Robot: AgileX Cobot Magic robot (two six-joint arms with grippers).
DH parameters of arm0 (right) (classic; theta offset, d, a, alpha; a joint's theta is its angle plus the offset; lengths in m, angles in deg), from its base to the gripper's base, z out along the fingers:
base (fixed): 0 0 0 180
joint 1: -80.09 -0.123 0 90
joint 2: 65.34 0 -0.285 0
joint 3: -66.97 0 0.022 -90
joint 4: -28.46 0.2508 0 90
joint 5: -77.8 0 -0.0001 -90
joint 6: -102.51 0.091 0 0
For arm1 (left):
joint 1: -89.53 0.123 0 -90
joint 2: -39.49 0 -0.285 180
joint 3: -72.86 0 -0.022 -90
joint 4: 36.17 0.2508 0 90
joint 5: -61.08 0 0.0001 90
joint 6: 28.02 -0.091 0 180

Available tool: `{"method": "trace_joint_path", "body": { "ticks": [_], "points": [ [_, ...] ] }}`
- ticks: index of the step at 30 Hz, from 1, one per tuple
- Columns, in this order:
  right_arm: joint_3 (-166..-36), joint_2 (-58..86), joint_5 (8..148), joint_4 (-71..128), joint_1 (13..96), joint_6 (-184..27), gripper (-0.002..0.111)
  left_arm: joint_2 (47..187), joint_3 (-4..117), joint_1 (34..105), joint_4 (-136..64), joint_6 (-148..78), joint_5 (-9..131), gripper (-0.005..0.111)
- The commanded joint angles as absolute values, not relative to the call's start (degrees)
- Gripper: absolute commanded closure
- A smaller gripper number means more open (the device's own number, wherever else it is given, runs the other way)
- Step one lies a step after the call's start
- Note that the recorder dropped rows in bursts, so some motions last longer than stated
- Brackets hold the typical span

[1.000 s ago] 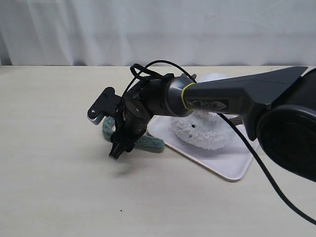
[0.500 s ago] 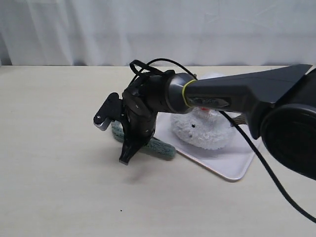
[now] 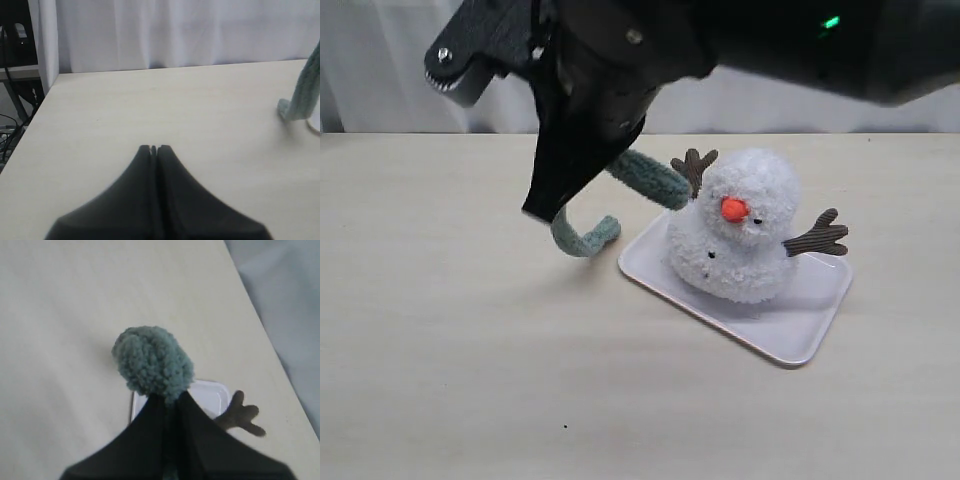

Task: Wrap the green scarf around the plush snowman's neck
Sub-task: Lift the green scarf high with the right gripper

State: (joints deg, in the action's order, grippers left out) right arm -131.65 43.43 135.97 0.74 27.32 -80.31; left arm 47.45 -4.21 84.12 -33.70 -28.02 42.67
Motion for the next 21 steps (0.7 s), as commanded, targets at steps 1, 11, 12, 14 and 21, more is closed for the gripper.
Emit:
{"method": "trace_joint_path", "body": {
  "ticks": [1,11,12,14,21],
  "points": [
    [-131.7,36.6,140.4,-0.5,27.1,-77.5,0.104,47.3,-4.4,84.2,-33.9,-28.0,43.4,0.107],
    [-131.7,24.6,144.2,-1.0,27.1,-75.1,0.104,47.3,-4.4,84.2,-33.9,-28.0,43.4,0.107],
    [-131.7,23.9,144.5,-1.1,27.1,-75.1,0.104,47.3,-4.4,84.2,-33.9,-28.0,43.4,0.107],
    [-131.4,22.5,145.1,-1.1,27.1,-75.1,0.104,47.3,-4.4,84.2,-33.9,-28.0,43.4,0.107],
    [-126.8,20.2,145.6,-6.6,27.1,-74.7,0.104,47.3,-4.4,84.2,-33.9,-28.0,43.4,0.107]
  ]
}}
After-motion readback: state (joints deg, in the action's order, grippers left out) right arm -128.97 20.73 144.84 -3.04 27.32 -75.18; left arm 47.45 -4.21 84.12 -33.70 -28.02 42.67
